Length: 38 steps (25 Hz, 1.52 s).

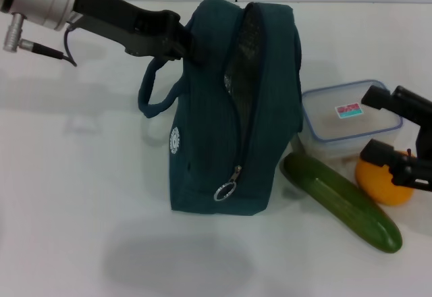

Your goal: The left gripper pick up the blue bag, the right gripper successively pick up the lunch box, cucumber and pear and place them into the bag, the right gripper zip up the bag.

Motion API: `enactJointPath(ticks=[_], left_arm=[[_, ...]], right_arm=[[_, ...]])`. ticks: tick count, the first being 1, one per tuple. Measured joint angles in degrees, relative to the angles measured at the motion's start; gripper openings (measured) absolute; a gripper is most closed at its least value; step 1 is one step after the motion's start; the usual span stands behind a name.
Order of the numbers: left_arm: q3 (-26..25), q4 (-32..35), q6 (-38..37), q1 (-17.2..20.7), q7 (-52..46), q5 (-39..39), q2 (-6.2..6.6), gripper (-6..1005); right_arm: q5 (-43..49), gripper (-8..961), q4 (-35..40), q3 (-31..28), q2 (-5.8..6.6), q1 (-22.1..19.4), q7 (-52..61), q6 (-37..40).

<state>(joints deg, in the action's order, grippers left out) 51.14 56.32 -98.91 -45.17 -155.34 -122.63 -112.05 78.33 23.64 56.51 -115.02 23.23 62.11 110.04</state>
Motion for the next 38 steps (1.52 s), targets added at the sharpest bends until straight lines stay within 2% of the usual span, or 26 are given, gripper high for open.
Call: enactJointPath(ticks=[4, 9, 13, 21, 26, 27, 38], left_arm=[[0.0, -0.3, -0.2, 0.1, -0.3, 2.0, 0.23, 49], [0.0, -0.3, -0.2, 0.7, -0.3, 2.4, 0.04, 49], [0.0, -0.3, -0.2, 0.9, 0.0, 2.5, -0.12, 49], [0.0, -0.3, -0.2, 1.4, 0.3, 5.2, -0.15, 50], [0.0, -0.3, -0.1, 1.4, 0.6, 5.5, -0.29, 50], [0.0, -0.3, 0.0, 1.4, 0.7, 5.5, -0.34, 50], [0.0, -0.3, 0.0, 1.6, 1.7, 5.5, -0.89, 50]], right_arm=[[-5.1, 858, -2.6, -0.3, -0.01, -0.8, 0.3, 0.2], [-16.0, 857, -13.2, -5.7, -0.15, -1.4, 0.3, -3.0], [-18.3, 857, -17.3, -9.1, -0.2, -2.1, 0.4, -7.6], [-24.9, 857, -23.4, -9.6, -0.53, -2.3, 2.2, -16.4], [-28.2, 857, -25.1, -9.6, -0.86, -2.6, 5.7, -23.9], [-28.7, 858, -25.5, -9.7, -0.91, -2.4, 7.8, -27.4], [-28.3, 858, -27.3, -9.2, -1.21, 0.3, 13.1, -34.4]])
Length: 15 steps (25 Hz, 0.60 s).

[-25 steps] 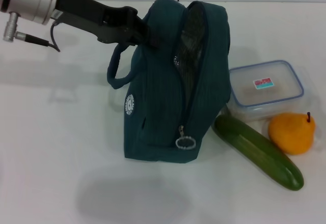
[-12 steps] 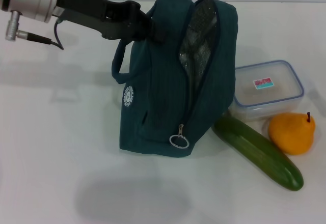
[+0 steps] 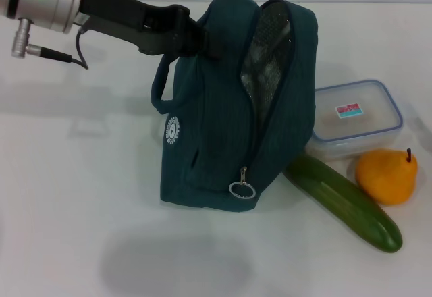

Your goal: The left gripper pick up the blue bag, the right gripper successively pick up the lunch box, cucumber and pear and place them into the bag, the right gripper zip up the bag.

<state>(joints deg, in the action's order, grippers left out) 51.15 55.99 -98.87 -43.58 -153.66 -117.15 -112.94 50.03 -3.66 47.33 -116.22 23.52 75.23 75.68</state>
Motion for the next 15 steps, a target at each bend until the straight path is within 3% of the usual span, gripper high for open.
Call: enactJointPath(ticks=[15], left_arm=[[0.0, 0.0, 0.2, 0.5, 1.1, 0.1, 0.01, 50]], right_arm=[[4.9, 858, -5.3, 0.0, 0.03, 6.6, 4.6, -1.8]])
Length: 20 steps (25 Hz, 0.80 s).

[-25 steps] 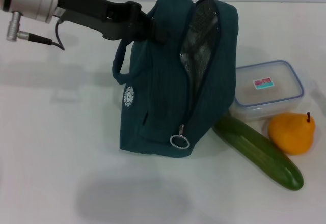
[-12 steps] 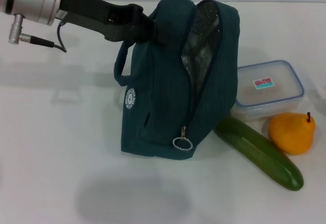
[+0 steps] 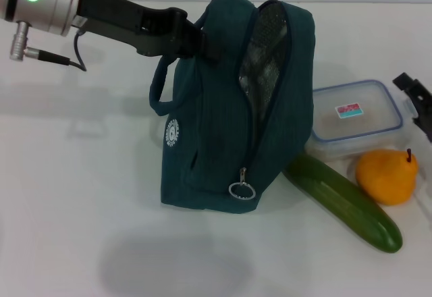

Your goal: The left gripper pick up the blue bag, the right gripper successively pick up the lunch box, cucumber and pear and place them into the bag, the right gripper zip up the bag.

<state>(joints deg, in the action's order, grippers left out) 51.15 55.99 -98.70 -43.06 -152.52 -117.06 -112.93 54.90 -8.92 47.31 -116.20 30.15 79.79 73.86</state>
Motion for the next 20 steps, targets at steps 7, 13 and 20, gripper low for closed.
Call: enactJointPath(ticks=[7, 13, 20], left_arm=[[0.0, 0.0, 0.1, -0.1, 0.3, 0.3, -0.02, 50], [0.0, 0.0, 0.1, 0.0, 0.5, 0.6, -0.06, 51], [0.0, 0.0, 0.1, 0.0, 0.5, 0.7, -0.09, 51]], right_arm=[[1.2, 848, -0.6, -0.5, 0.02, 0.7, 0.0, 0.6], [1.3, 822, -1.1, -0.5, 0.01, 0.7, 0.0, 1.0], [2.7, 791, -1.4, -0.5, 0.01, 1.0, 0.9, 1.2]])
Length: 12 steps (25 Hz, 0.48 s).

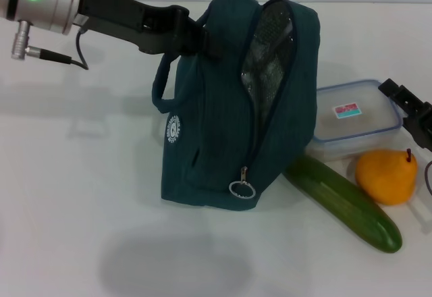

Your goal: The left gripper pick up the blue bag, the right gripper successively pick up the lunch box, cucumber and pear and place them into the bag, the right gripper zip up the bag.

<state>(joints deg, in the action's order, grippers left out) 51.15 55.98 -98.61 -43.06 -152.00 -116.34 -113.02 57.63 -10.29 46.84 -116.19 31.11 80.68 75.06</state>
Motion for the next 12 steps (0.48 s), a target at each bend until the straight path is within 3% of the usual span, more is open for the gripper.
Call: enactJointPath(ticks=[7, 12], left_arm=[[0.0, 0.0, 0.0, 0.2, 0.5, 0.4, 0.0, 51], [0.0, 0.0, 0.0, 0.2, 0.7, 0.5, 0.0, 51]], right_arm=[[0.0, 583, 0.1, 0.0, 0.0, -0.5, 0.0, 1.4], [0.0, 331, 0.2, 0.3, 0.0, -0.7, 0.0, 1.3]])
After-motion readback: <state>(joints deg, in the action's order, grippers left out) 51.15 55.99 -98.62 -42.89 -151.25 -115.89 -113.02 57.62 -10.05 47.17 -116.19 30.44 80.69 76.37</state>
